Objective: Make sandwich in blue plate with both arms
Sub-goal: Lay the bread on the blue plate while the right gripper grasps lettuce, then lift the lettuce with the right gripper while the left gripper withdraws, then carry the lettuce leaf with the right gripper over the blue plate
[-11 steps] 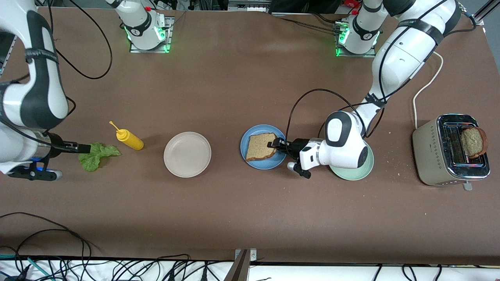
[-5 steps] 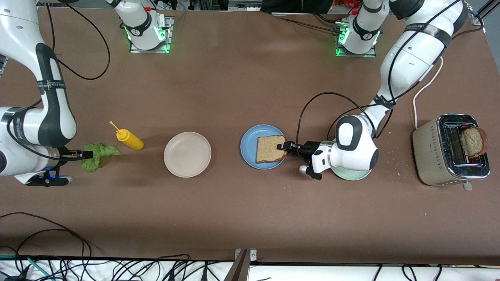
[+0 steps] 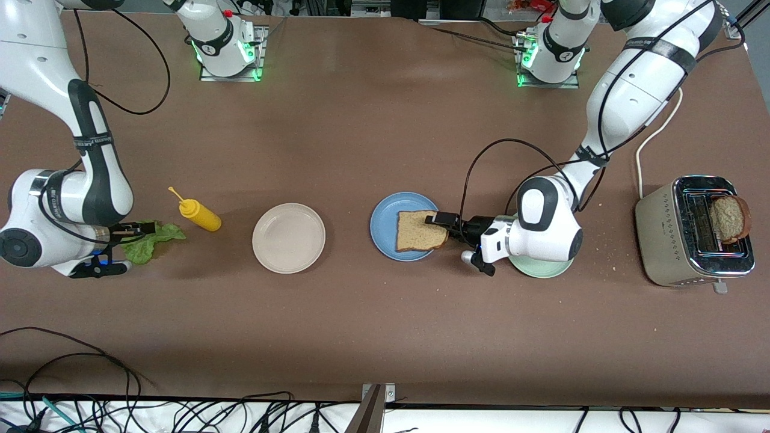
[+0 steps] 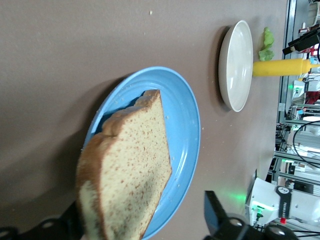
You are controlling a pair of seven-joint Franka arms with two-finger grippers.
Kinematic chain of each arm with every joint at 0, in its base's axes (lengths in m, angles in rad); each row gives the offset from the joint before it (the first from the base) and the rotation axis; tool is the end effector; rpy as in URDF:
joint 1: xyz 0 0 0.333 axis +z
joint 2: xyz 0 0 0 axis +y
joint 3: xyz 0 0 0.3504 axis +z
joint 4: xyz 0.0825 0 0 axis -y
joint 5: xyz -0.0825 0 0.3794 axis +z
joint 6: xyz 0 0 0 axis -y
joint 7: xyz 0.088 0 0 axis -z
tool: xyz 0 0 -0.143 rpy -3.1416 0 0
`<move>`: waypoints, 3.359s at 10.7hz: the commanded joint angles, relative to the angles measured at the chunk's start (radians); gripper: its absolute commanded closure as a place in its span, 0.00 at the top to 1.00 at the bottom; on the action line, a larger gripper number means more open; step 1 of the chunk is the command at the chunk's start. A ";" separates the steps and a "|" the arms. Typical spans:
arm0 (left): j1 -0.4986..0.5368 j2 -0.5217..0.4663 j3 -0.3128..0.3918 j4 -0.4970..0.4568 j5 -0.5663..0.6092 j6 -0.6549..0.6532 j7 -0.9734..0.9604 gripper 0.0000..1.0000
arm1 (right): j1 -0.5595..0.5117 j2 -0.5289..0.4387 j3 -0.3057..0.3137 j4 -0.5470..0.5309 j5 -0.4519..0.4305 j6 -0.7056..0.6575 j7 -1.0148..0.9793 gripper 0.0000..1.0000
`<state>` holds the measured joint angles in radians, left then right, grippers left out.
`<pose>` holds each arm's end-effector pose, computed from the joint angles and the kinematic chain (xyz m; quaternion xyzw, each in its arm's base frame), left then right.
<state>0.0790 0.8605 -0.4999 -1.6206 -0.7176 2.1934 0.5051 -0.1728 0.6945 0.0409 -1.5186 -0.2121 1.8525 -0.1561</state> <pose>0.6356 -0.2843 0.1705 0.8826 -0.1282 -0.0930 0.4428 0.6646 -0.1157 0.2251 0.9791 0.0567 -0.1877 0.0548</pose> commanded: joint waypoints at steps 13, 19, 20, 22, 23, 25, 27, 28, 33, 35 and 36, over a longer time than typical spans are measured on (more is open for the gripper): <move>0.074 -0.204 0.017 -0.035 0.539 0.002 -0.089 1.00 | -0.013 0.092 -0.012 -0.005 -0.024 0.109 -0.217 0.00; 0.151 -0.415 0.032 0.103 0.748 -0.372 -0.221 1.00 | -0.007 0.010 -0.001 0.070 -0.020 0.010 -0.218 0.00; 0.150 -0.435 0.028 0.134 0.794 -0.426 -0.259 1.00 | 0.007 -0.021 0.000 0.092 -0.018 -0.028 -0.217 0.00; 0.142 -0.518 0.043 0.150 0.842 -0.474 -0.270 1.00 | 0.035 -0.076 0.000 0.148 -0.016 -0.113 -0.217 0.00; 0.102 -0.587 0.097 0.136 0.845 -0.480 -0.272 1.00 | 0.045 -0.092 0.002 0.188 -0.013 -0.163 -0.217 0.00; -0.063 -0.678 0.292 0.126 0.831 -0.515 -0.272 1.00 | 0.050 -0.107 0.072 0.283 -0.013 -0.283 -0.204 0.00; -0.082 -0.759 0.343 0.075 0.830 -0.514 -0.286 1.00 | 0.050 -0.113 0.143 0.357 -0.012 -0.354 -0.200 0.00; -0.087 -0.794 0.363 0.035 0.787 -0.511 -0.290 1.00 | 0.049 -0.113 0.186 0.365 -0.003 -0.364 -0.153 0.00; -0.131 -0.914 0.451 -0.122 0.691 -0.469 -0.335 1.00 | 0.050 -0.112 0.379 0.367 0.210 -0.351 0.377 0.00; -0.125 -0.907 0.452 -0.110 0.692 -0.485 -0.335 1.00 | 0.071 -0.087 0.448 0.365 0.302 -0.272 0.621 0.00; -0.123 -0.902 0.454 -0.108 0.693 -0.486 -0.335 1.00 | 0.097 -0.066 0.464 0.362 0.362 -0.232 0.735 0.00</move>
<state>-0.0351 -0.0210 -0.0619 -1.7043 -0.0215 1.6978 0.1797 -0.1041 0.5770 0.4572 -1.1773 0.0439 1.5510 0.3508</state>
